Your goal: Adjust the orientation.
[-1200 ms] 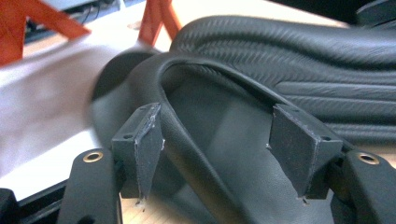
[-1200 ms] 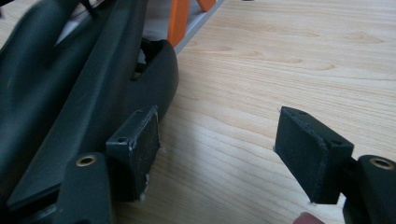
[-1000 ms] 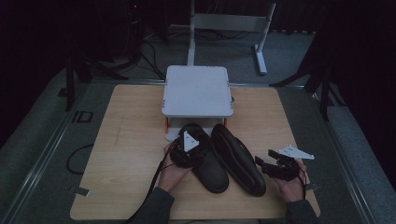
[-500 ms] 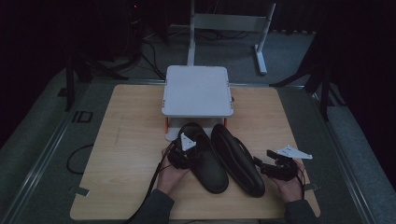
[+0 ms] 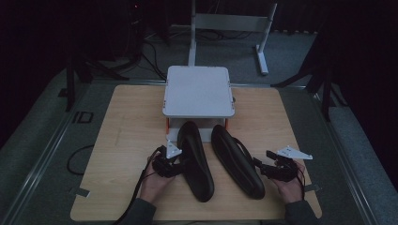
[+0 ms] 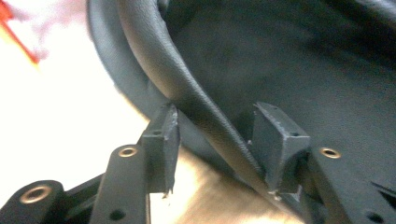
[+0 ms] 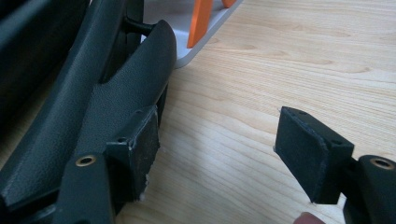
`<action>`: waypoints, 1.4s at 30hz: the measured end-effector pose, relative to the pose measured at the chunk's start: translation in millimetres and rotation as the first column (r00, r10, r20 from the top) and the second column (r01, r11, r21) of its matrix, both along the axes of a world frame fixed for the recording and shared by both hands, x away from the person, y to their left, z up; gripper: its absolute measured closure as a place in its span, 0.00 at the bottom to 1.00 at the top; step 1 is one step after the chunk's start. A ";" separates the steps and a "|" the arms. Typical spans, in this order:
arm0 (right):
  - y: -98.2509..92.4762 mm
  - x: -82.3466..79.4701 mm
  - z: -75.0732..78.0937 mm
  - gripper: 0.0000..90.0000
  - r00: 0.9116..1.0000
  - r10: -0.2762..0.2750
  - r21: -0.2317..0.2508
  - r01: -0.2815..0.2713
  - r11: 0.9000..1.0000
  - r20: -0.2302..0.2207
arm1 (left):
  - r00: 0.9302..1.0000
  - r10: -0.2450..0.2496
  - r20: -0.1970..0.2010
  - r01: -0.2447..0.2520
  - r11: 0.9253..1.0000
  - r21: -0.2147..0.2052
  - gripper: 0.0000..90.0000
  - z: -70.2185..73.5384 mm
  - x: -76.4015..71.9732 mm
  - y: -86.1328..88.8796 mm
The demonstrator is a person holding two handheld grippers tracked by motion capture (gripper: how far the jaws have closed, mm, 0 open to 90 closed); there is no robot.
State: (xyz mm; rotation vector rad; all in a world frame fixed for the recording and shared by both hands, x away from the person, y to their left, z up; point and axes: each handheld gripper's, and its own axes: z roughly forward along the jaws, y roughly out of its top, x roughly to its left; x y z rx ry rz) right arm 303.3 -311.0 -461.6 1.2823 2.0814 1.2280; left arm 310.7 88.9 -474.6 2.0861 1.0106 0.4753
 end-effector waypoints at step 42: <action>100.3 28.5 -8.5 0.63 0.964 0.255 -0.029 -0.258 0.966 -0.079 | 0.999 0.033 0.018 -0.034 0.999 0.016 0.66 0.5 4.7 -6.3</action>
